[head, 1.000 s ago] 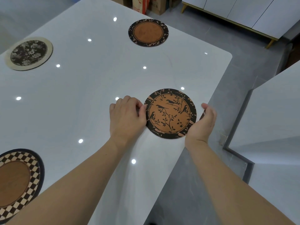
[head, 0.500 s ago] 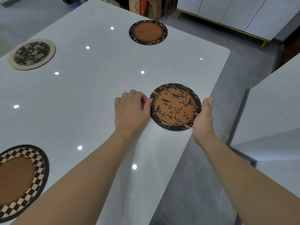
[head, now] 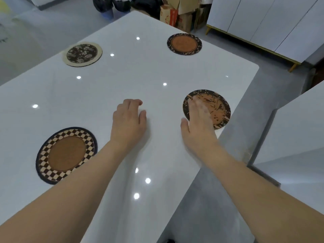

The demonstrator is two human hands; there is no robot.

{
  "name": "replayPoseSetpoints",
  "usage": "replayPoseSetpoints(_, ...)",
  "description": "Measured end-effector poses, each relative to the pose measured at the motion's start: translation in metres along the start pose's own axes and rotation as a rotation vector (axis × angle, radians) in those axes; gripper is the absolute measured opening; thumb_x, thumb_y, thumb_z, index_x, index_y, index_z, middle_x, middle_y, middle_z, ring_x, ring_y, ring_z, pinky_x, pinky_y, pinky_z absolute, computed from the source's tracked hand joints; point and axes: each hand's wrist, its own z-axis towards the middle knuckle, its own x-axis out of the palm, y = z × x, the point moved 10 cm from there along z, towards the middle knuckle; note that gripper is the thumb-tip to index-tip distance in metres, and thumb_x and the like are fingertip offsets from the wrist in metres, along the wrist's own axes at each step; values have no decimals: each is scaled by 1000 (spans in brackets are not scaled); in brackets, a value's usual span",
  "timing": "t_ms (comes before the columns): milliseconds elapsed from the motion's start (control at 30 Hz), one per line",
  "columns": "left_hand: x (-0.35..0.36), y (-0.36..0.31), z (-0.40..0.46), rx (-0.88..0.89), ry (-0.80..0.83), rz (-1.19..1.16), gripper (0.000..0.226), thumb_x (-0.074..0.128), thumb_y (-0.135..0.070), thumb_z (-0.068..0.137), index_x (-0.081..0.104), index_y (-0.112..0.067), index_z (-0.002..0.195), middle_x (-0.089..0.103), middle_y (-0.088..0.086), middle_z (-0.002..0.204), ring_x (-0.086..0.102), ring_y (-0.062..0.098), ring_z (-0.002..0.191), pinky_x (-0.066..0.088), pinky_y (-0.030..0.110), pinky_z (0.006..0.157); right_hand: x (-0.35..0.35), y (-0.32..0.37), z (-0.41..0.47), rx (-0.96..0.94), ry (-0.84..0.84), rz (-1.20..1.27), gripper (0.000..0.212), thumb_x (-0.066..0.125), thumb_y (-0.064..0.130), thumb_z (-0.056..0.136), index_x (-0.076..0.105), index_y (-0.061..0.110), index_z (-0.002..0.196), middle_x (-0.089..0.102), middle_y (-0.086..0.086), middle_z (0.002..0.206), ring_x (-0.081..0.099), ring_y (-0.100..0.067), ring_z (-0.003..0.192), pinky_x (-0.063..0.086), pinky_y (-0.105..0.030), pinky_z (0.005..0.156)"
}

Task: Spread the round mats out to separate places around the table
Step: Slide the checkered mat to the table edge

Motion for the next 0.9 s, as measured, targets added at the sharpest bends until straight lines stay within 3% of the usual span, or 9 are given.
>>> replayPoseSetpoints(167, -80, 102, -58, -119, -131, 253, 29, 52, -19, 93, 56, -10, 120, 58, 10, 121, 52, 33, 105, 38, 44, 90, 40, 109, -19, -105, 70, 261, 46, 46, 21, 91, 43, 10, 136, 46, -7, 139, 41, -23, 126, 35, -33, 107)
replayPoseSetpoints(267, -108, 172, -89, -376, -198, 337, 36, 50, -25, 93, 54, -9, 124, 54, 13, 125, 47, 37, 112, 36, 51, 95, 69, 164, -26, -122, 93, 308, 44, 48, 27, 90, 49, 12, 131, 53, -6, 127, 50, -24, 110, 43, -37, 96)
replayPoseSetpoints(367, -114, 218, -125, -643, -214, 348, 39, 44, -33, 93, 53, -14, 126, 49, 13, 127, 41, 37, 114, 31, 51, 98, 107, 200, -35, -33, 129, 172, 43, 45, 39, 90, 52, 17, 126, 55, -4, 118, 50, -25, 102, 40, -38, 88)
replayPoseSetpoints(533, -110, 224, -126, -601, -230, 292, 32, 47, -25, 91, 57, -12, 118, 52, 10, 117, 44, 31, 106, 34, 44, 93, 125, 218, -49, -4, 41, 56, 32, 47, 32, 87, 59, 26, 117, 56, 1, 98, 50, -23, 89, 35, -35, 80)
replayPoseSetpoints(733, -115, 225, -125, -613, -260, 217, 26, 48, -18, 89, 54, -15, 114, 55, 4, 112, 45, 27, 102, 32, 39, 90, 126, 218, -43, 23, 74, 161, 28, 44, 29, 87, 57, 29, 112, 55, 5, 105, 49, -18, 95, 31, -32, 83)
replayPoseSetpoints(900, -118, 226, -127, -612, -293, 207, 15, 44, -17, 93, 51, -15, 106, 55, 3, 100, 44, 25, 89, 26, 33, 81, 126, 219, -44, 19, 58, 193, 22, 43, 25, 88, 55, 24, 107, 61, 7, 94, 51, -19, 88, 29, -31, 80)
